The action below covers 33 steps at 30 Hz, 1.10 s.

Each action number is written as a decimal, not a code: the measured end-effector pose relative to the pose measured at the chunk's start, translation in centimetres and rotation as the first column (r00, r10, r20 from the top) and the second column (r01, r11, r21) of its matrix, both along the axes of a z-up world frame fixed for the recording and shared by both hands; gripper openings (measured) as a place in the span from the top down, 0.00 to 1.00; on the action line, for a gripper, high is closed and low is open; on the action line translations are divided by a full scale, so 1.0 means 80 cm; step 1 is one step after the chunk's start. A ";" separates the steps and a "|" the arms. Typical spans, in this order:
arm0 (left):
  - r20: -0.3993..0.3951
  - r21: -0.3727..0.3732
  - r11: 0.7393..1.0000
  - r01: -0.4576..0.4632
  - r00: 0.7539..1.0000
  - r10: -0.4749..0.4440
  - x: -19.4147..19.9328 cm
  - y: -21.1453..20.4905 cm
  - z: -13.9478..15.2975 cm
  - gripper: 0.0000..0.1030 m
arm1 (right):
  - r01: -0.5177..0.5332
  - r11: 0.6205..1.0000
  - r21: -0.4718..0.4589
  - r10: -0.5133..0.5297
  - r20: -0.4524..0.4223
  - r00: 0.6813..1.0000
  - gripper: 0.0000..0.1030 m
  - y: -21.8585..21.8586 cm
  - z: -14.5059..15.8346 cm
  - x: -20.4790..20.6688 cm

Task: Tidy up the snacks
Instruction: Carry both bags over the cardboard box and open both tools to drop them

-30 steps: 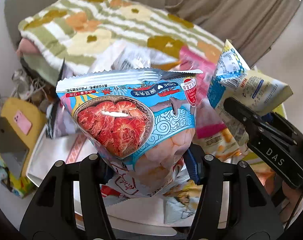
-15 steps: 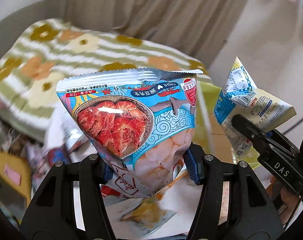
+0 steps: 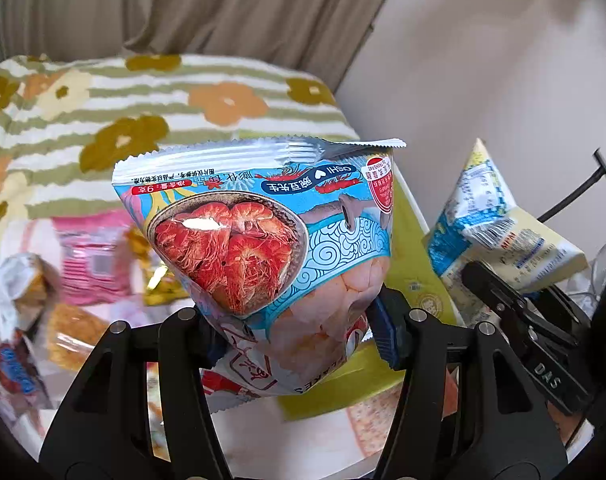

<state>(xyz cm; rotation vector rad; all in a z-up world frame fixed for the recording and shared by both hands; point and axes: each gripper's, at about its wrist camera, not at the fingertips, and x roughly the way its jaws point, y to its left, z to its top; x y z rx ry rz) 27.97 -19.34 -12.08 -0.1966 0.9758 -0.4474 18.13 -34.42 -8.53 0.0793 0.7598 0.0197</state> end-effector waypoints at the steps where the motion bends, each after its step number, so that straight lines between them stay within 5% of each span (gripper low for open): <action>1: -0.014 0.010 1.000 0.007 1.000 -0.007 0.008 -0.013 -0.008 0.48 | 0.001 1.000 -0.001 -0.001 -0.006 1.000 0.54 -0.011 -0.002 0.001; 7: -0.120 0.108 0.993 0.044 0.992 -0.031 0.043 -0.079 -0.059 0.48 | -0.010 1.000 0.008 0.010 -0.050 0.999 0.54 -0.047 -0.027 0.010; 14: -0.147 0.186 0.977 0.104 0.986 -0.077 0.066 -0.123 -0.083 0.47 | -0.009 0.999 0.043 0.013 -0.111 0.994 0.54 -0.073 -0.053 0.025; 16: -0.179 0.200 0.972 0.124 0.980 -0.088 0.078 -0.125 -0.094 0.40 | -0.002 0.999 0.040 0.006 -0.120 0.993 0.54 -0.076 -0.057 0.030; 18: -0.191 0.233 0.964 0.129 0.978 -0.084 0.089 -0.123 -0.100 0.08 | 0.012 0.999 0.052 -0.005 -0.136 0.991 0.54 -0.078 -0.061 0.036; 33: -0.070 0.211 0.975 0.065 0.996 -0.051 0.054 -0.055 -0.050 0.03 | -0.030 0.998 -0.050 0.022 -0.170 0.985 0.54 -0.064 -0.074 0.044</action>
